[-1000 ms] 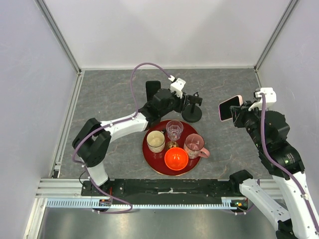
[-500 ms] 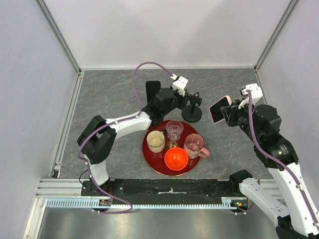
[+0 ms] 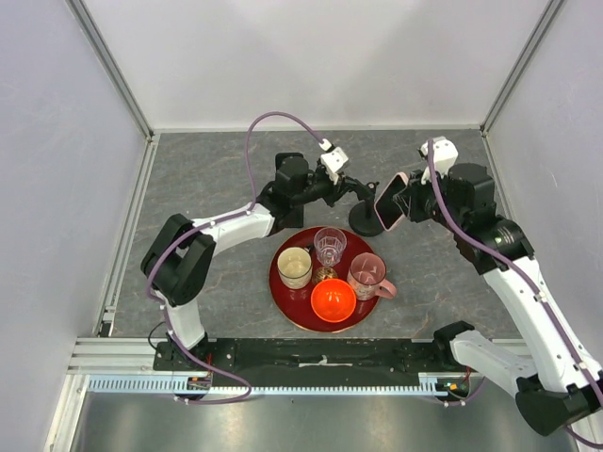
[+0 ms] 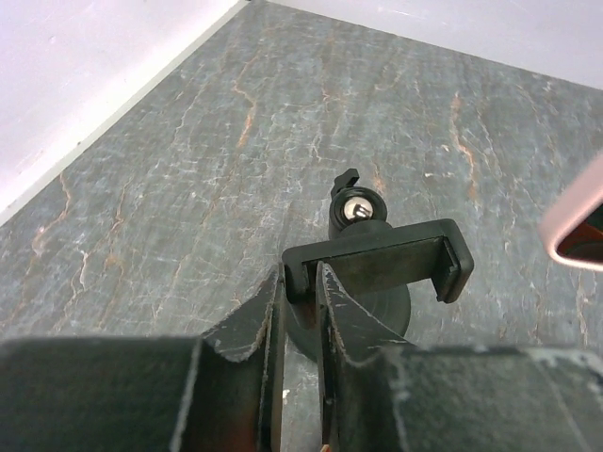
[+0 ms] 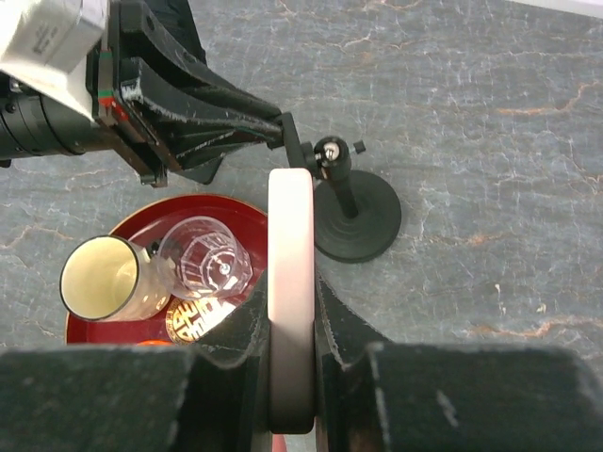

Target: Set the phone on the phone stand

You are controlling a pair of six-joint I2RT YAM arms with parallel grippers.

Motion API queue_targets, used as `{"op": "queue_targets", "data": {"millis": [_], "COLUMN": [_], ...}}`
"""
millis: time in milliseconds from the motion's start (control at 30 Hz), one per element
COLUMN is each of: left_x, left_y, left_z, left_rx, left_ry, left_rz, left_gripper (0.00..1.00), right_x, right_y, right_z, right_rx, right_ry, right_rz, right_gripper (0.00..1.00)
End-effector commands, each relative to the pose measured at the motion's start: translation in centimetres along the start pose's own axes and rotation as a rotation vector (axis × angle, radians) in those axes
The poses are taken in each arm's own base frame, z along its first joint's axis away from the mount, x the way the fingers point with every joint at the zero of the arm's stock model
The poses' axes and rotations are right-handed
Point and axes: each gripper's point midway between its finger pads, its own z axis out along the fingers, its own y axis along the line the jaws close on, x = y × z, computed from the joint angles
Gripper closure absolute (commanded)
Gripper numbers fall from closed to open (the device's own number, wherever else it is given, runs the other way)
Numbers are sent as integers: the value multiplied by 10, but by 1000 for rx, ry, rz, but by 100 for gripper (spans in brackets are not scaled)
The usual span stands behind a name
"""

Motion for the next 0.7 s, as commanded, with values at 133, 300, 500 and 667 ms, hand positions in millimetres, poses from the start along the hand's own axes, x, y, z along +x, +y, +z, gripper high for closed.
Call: {"op": "queue_targets", "data": {"millis": [133, 300, 500, 667], "left_x": [-5, -17, -25, -17], "left_y": [-12, -12, -14, -7], "left_z": [-2, -5, -6, -10], "left_rx": [222, 270, 288, 281], "left_ry": [48, 46, 19, 5], "left_rz": [140, 144, 117, 74], "left_gripper": [98, 98, 83, 49], "right_x": [-74, -100, -109, -107], "right_y": [12, 5, 5, 11], "right_z": [6, 2, -7, -10], "right_rx": [-43, 12, 27, -5], "right_ry": [-156, -203, -221, -209], "right_rz": [-36, -24, -18, -10], "right_gripper": [100, 100, 100, 100]}}
